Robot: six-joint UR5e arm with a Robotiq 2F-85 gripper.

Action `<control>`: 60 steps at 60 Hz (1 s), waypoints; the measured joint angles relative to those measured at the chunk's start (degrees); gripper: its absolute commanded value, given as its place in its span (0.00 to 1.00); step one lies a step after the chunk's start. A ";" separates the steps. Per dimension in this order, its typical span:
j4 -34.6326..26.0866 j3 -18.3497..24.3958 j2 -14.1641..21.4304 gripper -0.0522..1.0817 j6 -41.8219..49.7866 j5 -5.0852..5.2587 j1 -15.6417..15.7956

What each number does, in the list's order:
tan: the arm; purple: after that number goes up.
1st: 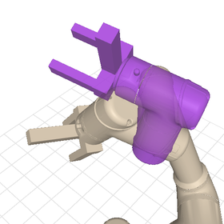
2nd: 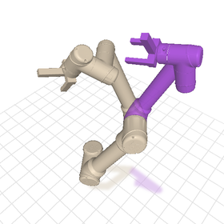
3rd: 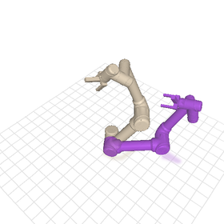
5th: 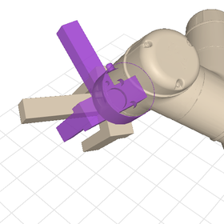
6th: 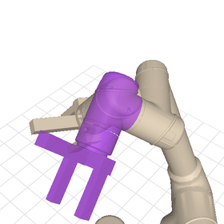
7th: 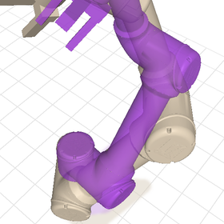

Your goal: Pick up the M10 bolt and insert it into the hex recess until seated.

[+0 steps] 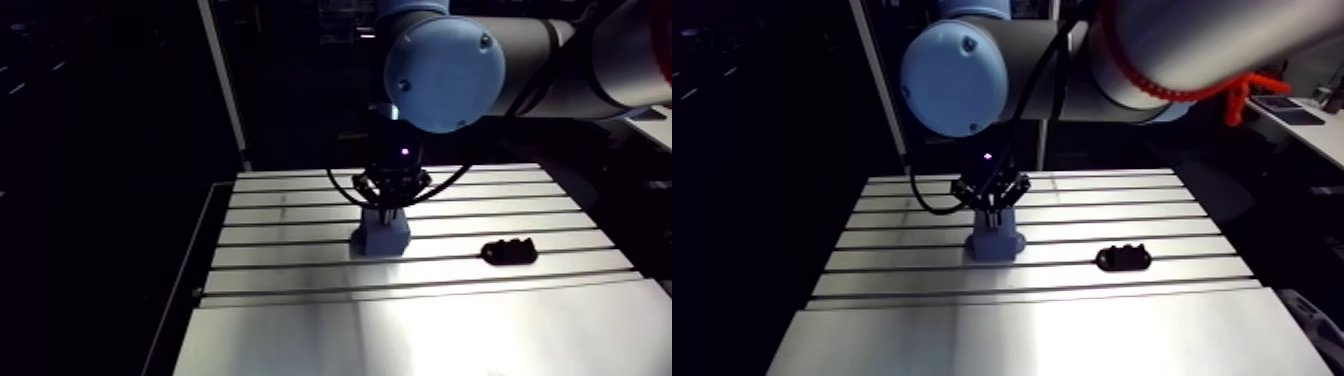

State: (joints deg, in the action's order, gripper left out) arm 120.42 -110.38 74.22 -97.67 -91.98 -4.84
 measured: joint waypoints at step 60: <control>-16.31 9.80 6.10 0.05 -0.37 0.16 0.29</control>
State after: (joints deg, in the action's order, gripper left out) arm 104.10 -100.58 80.32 -98.04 -91.82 -4.54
